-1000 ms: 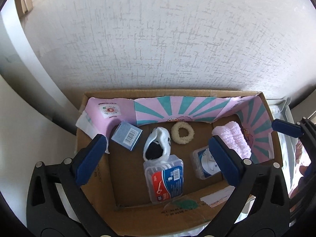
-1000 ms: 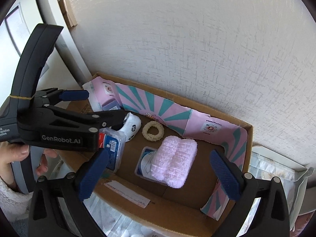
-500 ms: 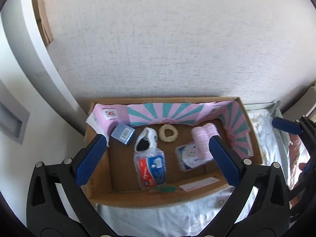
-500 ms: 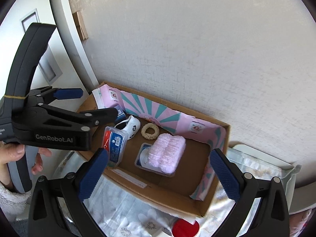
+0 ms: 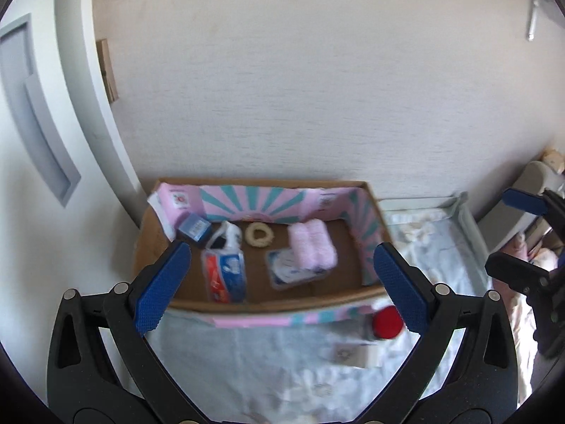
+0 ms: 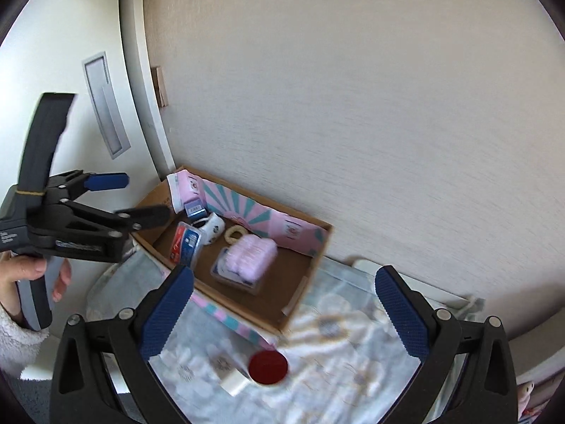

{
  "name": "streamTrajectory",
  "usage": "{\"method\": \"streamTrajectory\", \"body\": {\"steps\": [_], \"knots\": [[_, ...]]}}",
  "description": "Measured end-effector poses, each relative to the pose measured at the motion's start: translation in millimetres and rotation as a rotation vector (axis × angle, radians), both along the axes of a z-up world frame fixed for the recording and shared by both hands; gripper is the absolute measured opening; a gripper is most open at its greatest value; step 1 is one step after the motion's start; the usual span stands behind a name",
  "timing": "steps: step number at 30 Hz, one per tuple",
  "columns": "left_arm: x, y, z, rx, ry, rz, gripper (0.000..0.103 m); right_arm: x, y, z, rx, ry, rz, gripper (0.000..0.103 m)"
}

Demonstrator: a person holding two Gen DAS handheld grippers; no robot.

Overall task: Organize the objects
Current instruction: 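Move both tools back toward the white tape roll and red-lidded jar, then grasp the white tape roll with the left tool while the right tool grasps the red-lidded jar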

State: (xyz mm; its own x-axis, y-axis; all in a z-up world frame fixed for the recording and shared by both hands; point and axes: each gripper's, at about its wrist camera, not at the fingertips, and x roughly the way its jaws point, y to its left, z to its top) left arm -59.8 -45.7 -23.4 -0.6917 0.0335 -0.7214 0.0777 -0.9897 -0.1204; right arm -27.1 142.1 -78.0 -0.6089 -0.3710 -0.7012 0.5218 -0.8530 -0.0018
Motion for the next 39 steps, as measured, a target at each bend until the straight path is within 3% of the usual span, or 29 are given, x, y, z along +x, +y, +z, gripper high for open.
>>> {"method": "streamTrajectory", "body": {"steps": [8, 18, 23, 28, 39], "knots": [[59, 42, -23, 0.074, 0.008, 0.005, 0.103, 31, 50, -14, -0.028, 0.036, 0.084, 0.103], [82, 100, -112, 0.086, -0.048, -0.126, 0.102, 36, 54, -88, -0.018, -0.011, 0.216, 0.098], [69, 123, -158, 0.058, -0.069, -0.188, 0.094, 26, 44, -142, 0.009, -0.072, 0.246, 0.086], [56, 137, -191, 0.029, -0.095, -0.234, 0.073, 13, 36, -179, -0.01, -0.137, 0.256, 0.075], [44, 146, -207, 0.022, -0.086, -0.236, 0.051, 2, 17, -201, -0.053, -0.168, 0.295, 0.067]]}}
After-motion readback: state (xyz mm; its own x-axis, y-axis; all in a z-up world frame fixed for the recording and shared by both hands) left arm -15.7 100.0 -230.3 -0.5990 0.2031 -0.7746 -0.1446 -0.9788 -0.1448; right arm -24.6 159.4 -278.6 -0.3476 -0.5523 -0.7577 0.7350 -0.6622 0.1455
